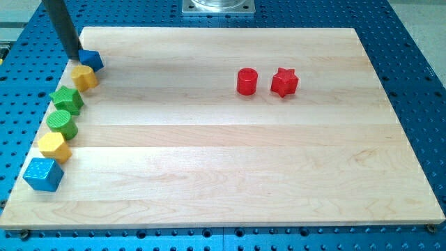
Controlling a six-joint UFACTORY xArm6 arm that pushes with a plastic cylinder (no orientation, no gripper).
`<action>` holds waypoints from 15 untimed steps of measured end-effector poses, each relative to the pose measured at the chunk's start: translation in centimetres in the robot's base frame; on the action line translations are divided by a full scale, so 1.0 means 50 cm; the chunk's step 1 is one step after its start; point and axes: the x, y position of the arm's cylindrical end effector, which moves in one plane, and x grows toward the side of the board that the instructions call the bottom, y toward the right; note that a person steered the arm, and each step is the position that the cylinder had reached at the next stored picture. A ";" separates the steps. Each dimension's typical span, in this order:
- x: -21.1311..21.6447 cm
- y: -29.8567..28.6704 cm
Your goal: Push the red circle into the blue triangle
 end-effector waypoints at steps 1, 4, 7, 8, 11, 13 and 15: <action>-0.040 0.156; 0.130 0.746; 0.226 0.757; 0.224 0.628; 0.090 0.546; 0.083 0.309; 0.018 0.316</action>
